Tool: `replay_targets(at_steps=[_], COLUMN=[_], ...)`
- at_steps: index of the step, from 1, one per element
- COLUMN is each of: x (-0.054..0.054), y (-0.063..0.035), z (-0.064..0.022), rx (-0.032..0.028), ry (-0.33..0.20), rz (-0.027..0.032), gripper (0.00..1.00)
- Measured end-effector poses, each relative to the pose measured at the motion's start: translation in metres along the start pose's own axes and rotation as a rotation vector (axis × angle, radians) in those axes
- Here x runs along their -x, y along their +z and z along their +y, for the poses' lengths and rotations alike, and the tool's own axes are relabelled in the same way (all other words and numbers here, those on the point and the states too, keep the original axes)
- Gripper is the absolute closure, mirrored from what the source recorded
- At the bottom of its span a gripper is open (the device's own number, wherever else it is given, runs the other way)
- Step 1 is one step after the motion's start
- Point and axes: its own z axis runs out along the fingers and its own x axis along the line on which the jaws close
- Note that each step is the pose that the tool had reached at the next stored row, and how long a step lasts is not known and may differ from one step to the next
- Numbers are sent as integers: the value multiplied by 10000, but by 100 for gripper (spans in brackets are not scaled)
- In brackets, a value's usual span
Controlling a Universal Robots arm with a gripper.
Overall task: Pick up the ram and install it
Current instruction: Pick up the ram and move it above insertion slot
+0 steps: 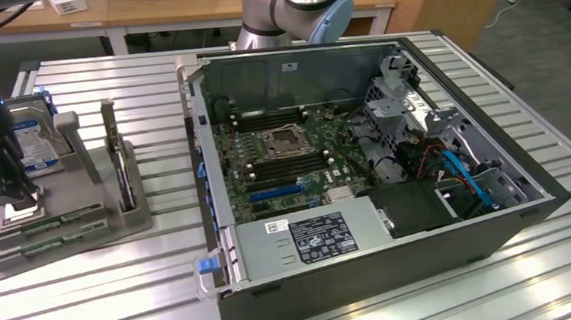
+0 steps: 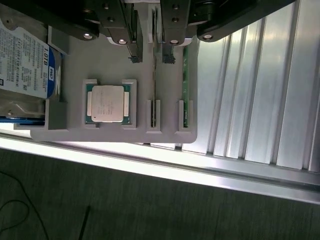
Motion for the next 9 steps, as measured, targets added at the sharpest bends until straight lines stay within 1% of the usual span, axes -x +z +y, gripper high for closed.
replay_targets(at_steps=[9], x=[-57], y=[140], z=[-18], rx=[-47], ry=[1], rz=[34], gripper=[71])
